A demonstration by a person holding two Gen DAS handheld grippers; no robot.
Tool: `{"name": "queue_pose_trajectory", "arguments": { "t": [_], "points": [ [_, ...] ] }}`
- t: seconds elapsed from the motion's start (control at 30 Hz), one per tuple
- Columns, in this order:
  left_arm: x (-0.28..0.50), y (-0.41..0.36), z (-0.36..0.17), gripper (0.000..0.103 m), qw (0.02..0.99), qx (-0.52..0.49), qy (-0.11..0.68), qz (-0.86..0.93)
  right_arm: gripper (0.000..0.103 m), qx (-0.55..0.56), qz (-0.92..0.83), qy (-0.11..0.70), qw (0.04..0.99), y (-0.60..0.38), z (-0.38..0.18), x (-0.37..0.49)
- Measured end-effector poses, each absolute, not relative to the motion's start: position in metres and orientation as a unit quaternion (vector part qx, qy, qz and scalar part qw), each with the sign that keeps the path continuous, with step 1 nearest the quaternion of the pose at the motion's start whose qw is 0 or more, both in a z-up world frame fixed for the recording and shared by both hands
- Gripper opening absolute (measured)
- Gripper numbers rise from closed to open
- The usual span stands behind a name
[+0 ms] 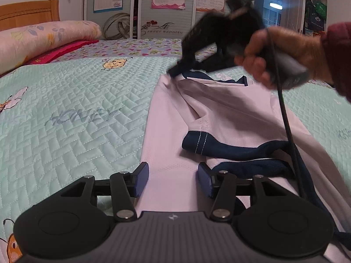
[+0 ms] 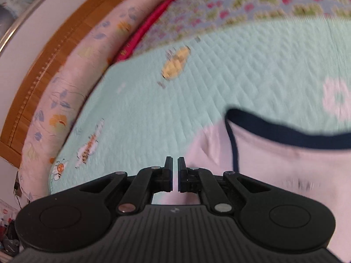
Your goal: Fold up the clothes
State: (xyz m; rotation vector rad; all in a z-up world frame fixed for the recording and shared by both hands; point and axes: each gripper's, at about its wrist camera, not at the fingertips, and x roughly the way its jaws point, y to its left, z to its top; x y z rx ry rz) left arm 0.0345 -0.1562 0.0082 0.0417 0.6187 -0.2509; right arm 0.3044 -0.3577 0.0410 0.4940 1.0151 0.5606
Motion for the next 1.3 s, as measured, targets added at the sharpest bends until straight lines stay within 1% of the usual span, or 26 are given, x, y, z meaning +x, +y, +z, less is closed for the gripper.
{"name": "queue_pose_trajectory", "arguments": {
  "t": [0.03,0.07,0.13,0.17,0.2,0.37,0.47,0.5,0.53,0.57,0.6,0.63,0.7,0.8,0.93,1.0,1.07,1.13,1.17,1.23,1.3],
  "points": [
    [0.035,-0.156,0.008,0.055,0.945,0.022,0.304,-0.121,0.003,0.233,0.252,0.474,0.811,-0.359,0.037,0.305],
    [0.035,-0.156,0.008,0.056,0.945,0.022,0.304,-0.121,0.000,0.239,0.246,0.469,0.814,-0.361,0.035,0.304],
    [0.035,-0.156,0.008,0.056,0.945,0.021,0.304,-0.119,0.000,0.250,0.233,0.460,0.819,-0.365,0.032,0.302],
    [0.035,-0.155,0.008,0.056,0.945,0.020,0.304,-0.119,0.003,0.255,0.227,0.456,0.822,-0.367,0.030,0.302],
    [0.035,-0.155,0.008,0.056,0.945,0.020,0.304,-0.119,0.004,0.260,0.221,0.451,0.825,-0.369,0.029,0.301],
    [0.035,-0.155,0.009,0.057,0.945,0.021,0.305,-0.119,0.004,0.271,0.236,0.441,0.822,-0.374,0.042,0.289],
    [0.034,-0.156,0.008,0.057,0.945,0.024,0.304,-0.117,0.005,0.261,0.226,0.465,0.816,-0.365,0.031,0.300],
    [0.034,-0.156,0.008,0.057,0.945,0.023,0.303,-0.117,0.004,0.253,0.216,0.477,0.814,-0.361,0.023,0.305],
    [0.034,-0.156,0.008,0.058,0.946,0.023,0.303,-0.116,0.000,0.254,0.211,0.476,0.815,-0.360,0.018,0.309],
    [0.035,-0.155,0.008,0.062,0.946,0.022,0.303,-0.114,0.000,0.260,0.208,0.468,0.818,-0.360,0.014,0.311],
    [0.035,-0.155,0.007,0.071,0.946,0.021,0.305,-0.105,0.000,0.271,0.204,0.459,0.821,-0.361,0.015,0.310],
    [0.035,-0.154,0.007,0.072,0.947,0.020,0.305,-0.103,0.005,0.281,0.204,0.446,0.825,-0.363,0.020,0.306],
    [0.036,-0.152,0.007,0.072,0.947,0.016,0.305,-0.102,0.007,0.297,0.211,0.416,0.833,-0.367,0.031,0.294],
    [0.036,-0.151,0.007,0.072,0.947,0.012,0.305,-0.100,0.007,0.312,0.219,0.403,0.832,-0.371,0.043,0.276],
    [0.035,-0.150,0.008,0.072,0.949,0.009,0.300,-0.098,0.009,0.288,0.192,0.436,0.831,-0.362,0.031,0.273],
    [0.031,-0.148,0.010,0.072,0.952,0.005,0.291,-0.092,0.005,0.293,0.172,0.440,0.831,-0.362,0.021,0.277],
    [0.028,-0.146,0.012,0.071,0.956,0.002,0.282,-0.087,0.011,0.329,0.167,0.415,0.832,-0.369,0.022,0.273],
    [0.024,-0.144,0.014,0.070,0.959,-0.001,0.273,-0.081,0.014,0.336,0.176,0.391,0.839,-0.374,0.035,0.254],
    [0.023,-0.144,0.016,0.069,0.960,-0.003,0.268,-0.078,0.019,0.336,0.182,0.380,0.842,-0.376,0.043,0.244],
    [0.010,-0.141,0.026,0.065,0.967,0.005,0.242,-0.085,0.020,0.337,0.194,0.356,0.850,-0.381,0.058,0.222],
    [-0.002,-0.139,0.036,0.064,0.970,0.013,0.224,-0.098,0.020,0.347,0.205,0.350,0.845,-0.390,0.067,0.194]
  ]
}}
